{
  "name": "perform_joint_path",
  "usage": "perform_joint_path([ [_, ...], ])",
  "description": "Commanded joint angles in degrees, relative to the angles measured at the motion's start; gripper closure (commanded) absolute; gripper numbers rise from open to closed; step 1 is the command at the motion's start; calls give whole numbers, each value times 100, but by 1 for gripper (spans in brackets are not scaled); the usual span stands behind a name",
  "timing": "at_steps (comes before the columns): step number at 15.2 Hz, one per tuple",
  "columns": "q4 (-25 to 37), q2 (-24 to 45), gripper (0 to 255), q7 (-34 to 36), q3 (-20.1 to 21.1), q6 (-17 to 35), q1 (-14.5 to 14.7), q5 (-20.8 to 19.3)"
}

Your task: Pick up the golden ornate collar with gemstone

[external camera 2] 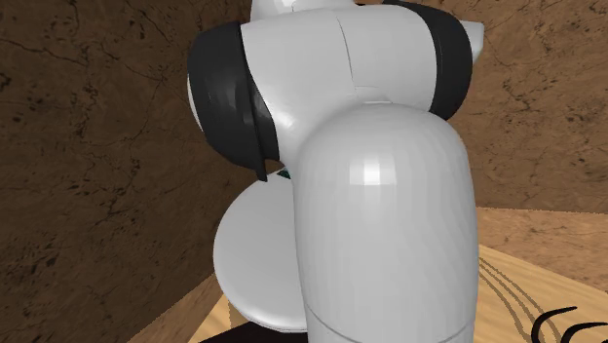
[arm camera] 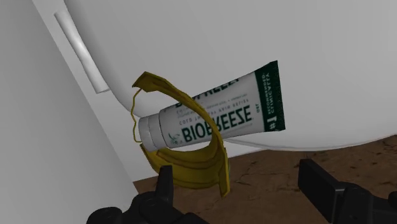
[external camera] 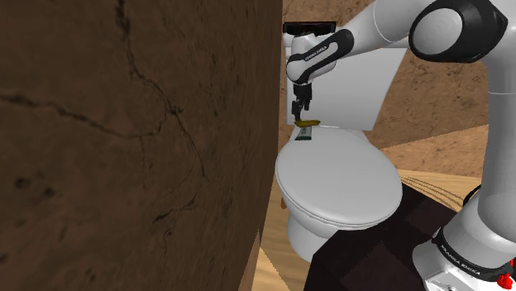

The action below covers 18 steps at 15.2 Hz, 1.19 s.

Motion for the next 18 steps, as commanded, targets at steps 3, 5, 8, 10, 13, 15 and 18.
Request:
perform_joint_path([
  [3, 197, 328, 0, -34, 14, 154, -27, 18],
  [5, 159, 407, 0, -24, 15, 271, -29, 18],
  [8, 117, 513, 0, -11, 17, 418, -32, 18],
  [10, 130, 518, 255, -9, 18, 410, -30, 18],
  [13, 121, 509, 255, -7, 17, 410, -29, 17],
  [15, 122, 509, 255, -7, 17, 409, -29, 17],
  [18, 130, 513, 255, -9, 17, 405, -30, 17],
])
